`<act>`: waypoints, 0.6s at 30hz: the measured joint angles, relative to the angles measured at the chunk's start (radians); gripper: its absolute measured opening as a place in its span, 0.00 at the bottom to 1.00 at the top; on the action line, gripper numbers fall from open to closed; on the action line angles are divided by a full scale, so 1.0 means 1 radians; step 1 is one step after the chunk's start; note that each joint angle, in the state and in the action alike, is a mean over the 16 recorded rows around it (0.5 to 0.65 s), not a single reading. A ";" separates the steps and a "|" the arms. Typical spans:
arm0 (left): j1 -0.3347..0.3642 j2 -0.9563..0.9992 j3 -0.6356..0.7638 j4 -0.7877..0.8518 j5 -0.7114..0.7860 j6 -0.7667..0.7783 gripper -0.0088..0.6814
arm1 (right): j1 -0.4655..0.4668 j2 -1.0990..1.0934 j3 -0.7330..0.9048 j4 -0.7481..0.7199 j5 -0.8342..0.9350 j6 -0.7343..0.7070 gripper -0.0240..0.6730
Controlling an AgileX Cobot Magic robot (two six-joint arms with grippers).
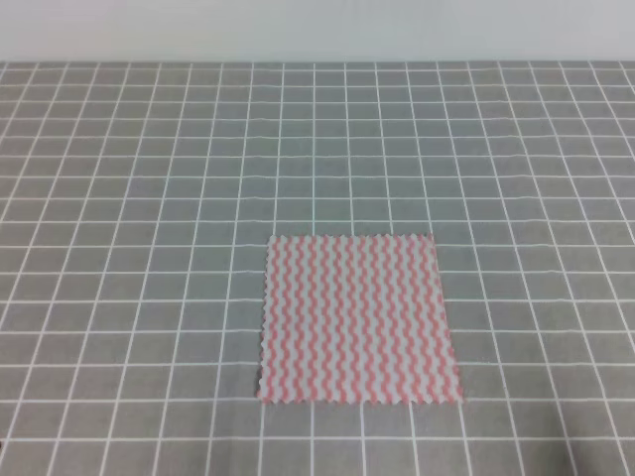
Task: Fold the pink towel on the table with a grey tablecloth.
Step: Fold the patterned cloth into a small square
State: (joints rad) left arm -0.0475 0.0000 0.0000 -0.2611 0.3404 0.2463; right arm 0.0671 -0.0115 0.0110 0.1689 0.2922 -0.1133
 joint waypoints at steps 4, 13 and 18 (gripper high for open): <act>0.000 0.000 0.000 0.000 0.000 0.000 0.01 | 0.000 -0.001 0.001 0.000 -0.001 0.000 0.01; 0.000 -0.004 0.002 0.000 -0.004 0.000 0.01 | 0.000 0.000 0.000 0.000 -0.002 0.000 0.01; 0.000 -0.004 0.002 -0.008 -0.015 0.000 0.01 | 0.000 0.000 0.000 0.023 -0.017 0.000 0.01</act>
State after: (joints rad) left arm -0.0473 -0.0039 0.0015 -0.2691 0.3251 0.2463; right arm 0.0671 -0.0115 0.0110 0.1914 0.2752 -0.1130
